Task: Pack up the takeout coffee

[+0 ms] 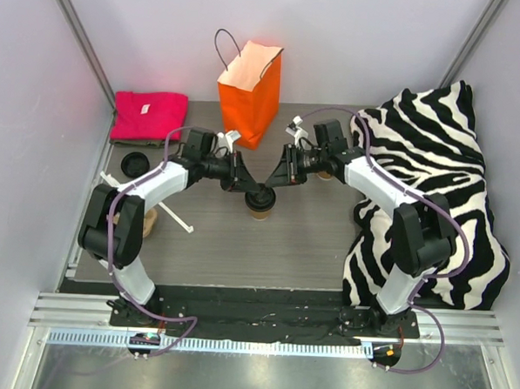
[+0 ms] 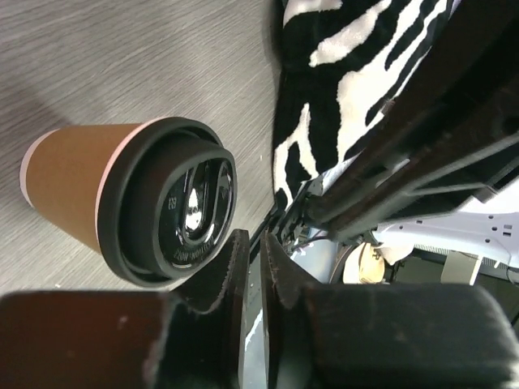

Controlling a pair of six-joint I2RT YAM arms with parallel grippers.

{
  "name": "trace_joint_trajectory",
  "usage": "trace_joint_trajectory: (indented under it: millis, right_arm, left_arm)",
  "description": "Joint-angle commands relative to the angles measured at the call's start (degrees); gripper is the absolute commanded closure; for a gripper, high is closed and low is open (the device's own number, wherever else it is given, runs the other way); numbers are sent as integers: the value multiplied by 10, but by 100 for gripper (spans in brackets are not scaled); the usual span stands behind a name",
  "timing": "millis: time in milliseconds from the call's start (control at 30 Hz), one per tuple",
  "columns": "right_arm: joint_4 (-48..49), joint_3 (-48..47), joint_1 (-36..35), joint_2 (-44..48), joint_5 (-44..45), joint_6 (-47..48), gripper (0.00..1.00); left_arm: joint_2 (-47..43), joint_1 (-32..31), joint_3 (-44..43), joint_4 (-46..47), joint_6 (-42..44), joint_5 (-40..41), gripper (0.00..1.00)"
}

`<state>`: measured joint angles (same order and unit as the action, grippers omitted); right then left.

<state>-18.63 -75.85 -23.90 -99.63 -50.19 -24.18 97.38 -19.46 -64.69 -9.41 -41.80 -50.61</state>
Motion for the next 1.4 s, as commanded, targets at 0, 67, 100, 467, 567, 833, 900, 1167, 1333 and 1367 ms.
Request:
trace_joint_trajectory:
  millis: [0,67,100,467,567,833,900,1167,1333,1367]
  right_arm:
    - [72,19,2,-31,-3,-37,81]
    - [72,20,2,-51,2,-32,83]
    - [72,23,2,-57,4,-32,85]
    - [35,39,5,-113,46,5,91]
    - [24,40,5,-122,62,14,92]
    - [9,41,9,-155,96,23,93]
    - [6,40,9,-165,102,26,93]
    - [2,40,23,-192,99,25,95]
    - [4,46,25,-200,102,27,96]
    - [2,48,25,-203,105,27,96]
  left_arm:
    - [12,-4,-24,47,-8,-23,87]
    - [21,-4,-16,48,-8,-20,89]
    - [26,-4,-13,48,-9,-19,90]
    - [114,6,18,43,15,-33,100]
    - [138,13,32,67,8,-43,100]
    - [187,23,53,91,2,-63,100]
    - [196,25,61,91,5,-63,100]
    - [214,39,61,63,24,-34,100]
    - [198,40,57,44,38,-13,100]
    - [193,41,57,38,40,-12,100]
